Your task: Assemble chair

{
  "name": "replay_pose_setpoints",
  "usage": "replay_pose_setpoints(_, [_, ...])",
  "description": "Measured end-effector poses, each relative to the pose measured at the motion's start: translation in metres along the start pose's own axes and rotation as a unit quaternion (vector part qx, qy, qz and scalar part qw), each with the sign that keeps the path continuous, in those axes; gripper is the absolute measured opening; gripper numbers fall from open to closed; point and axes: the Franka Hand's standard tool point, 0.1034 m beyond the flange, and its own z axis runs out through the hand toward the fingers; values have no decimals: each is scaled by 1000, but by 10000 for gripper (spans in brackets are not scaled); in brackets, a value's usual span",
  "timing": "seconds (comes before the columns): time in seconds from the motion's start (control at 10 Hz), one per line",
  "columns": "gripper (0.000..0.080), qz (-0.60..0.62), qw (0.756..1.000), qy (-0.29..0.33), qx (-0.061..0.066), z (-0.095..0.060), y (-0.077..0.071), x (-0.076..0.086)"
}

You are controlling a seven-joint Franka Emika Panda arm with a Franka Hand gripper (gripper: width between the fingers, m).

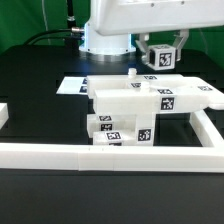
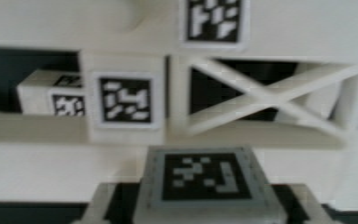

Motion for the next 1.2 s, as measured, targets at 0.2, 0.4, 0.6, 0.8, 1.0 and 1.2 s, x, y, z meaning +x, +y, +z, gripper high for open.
replay_pose_setpoints(0.2, [268,-5,1000,-1,-1,5,6,3])
replay_pose_setpoints(0.4, [268,-4,1000,-1,-1,5,6,2])
replay_pose_setpoints(0.6, [267,-12,1000,-4,-5,7,6,2])
replay_pose_setpoints(0.8, [268,-12,1000,-5,-6,9,7,3])
replay_pose_setpoints(1.0, [268,-13,1000,-5,-6,10,8,4])
replay_pose_setpoints(1.2, [268,-14,1000,-5,-7,13,10,3])
